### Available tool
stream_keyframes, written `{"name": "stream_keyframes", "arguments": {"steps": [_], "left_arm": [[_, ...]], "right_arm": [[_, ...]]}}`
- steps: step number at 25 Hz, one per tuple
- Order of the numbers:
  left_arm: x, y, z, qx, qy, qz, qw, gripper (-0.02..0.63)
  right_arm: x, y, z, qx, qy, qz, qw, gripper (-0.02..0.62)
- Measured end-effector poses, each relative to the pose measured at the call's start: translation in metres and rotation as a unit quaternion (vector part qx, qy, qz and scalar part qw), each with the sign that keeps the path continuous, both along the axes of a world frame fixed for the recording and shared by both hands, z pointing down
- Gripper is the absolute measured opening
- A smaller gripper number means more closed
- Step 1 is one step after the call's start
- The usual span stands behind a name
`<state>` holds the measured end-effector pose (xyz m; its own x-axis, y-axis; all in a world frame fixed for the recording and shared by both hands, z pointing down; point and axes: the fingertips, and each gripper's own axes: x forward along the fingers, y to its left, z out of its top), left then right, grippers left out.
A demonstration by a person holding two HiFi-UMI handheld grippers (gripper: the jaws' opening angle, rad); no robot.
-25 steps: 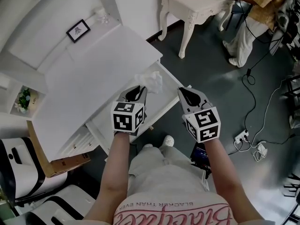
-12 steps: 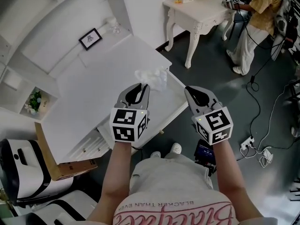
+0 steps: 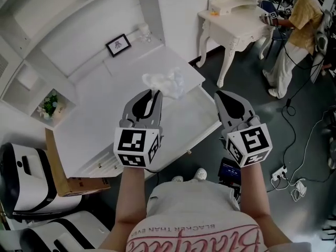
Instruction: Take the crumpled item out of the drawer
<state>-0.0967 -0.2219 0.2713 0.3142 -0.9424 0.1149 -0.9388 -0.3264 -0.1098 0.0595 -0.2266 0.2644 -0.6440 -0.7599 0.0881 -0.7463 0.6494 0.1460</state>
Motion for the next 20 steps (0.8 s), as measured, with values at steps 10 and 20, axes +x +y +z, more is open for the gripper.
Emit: {"name": "stream_keyframes", "arguments": {"steps": [10,20], "left_arm": [[-0.029,0.022,-0.046,0.059,-0.013,-0.019,0.9980,0.063],[-0.042,0.025,-0.052,0.067,-0.014,-0.017,0.9975,0.063]], "right_arm": [[-0.033,0.015,-0.028,0.042,0.015,-0.014,0.999,0.006],[-0.047,0.017,-0.030,0.039,0.014,-0.010,0.999,0.006]]}}
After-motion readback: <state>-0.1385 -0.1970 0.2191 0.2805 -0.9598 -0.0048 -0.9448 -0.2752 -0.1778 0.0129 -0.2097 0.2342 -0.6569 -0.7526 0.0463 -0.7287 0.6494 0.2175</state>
